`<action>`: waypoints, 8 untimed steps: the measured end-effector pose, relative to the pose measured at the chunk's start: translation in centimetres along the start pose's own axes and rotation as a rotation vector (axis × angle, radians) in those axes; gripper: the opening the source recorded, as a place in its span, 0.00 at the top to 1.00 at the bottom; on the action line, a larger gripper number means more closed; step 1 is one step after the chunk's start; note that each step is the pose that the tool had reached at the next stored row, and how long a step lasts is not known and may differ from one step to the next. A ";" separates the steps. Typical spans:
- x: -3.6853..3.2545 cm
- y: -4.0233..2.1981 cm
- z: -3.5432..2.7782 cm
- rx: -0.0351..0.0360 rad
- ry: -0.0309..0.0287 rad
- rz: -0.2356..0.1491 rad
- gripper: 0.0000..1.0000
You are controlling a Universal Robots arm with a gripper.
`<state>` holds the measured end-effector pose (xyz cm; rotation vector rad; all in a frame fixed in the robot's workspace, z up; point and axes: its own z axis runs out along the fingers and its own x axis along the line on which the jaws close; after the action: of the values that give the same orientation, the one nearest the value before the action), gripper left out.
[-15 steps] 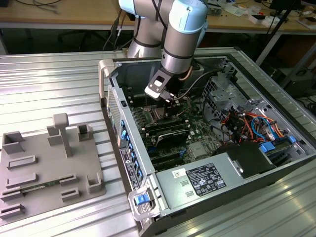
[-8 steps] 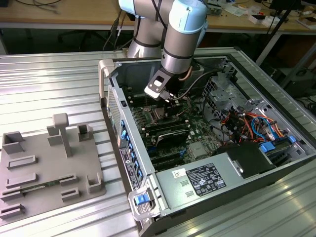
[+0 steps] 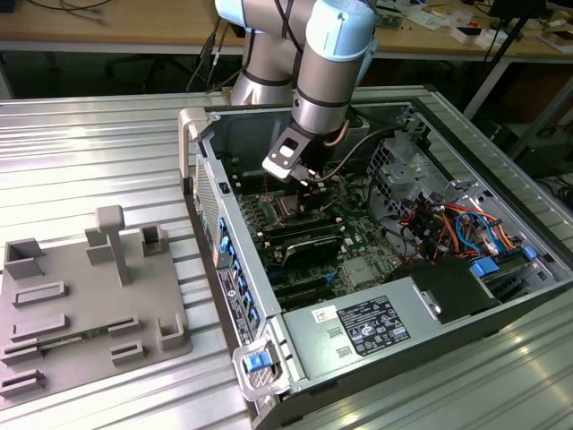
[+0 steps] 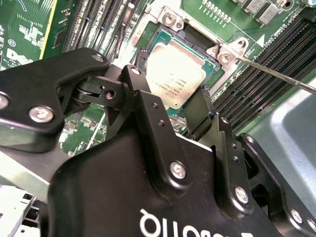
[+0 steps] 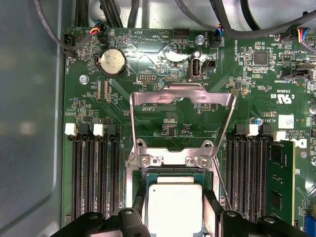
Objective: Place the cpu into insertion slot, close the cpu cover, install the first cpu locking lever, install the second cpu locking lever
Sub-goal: 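Place the cpu into insertion slot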
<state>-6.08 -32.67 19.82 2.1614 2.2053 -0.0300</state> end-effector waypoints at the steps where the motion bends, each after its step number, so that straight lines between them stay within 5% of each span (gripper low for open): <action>1: 0.00 0.01 0.02 0.0000 0.0000 0.000 0.45; 8: 0.00 0.15 0.13 -0.0002 0.0001 0.000 0.45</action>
<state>-5.92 -32.67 19.69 2.1612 2.2054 -0.0297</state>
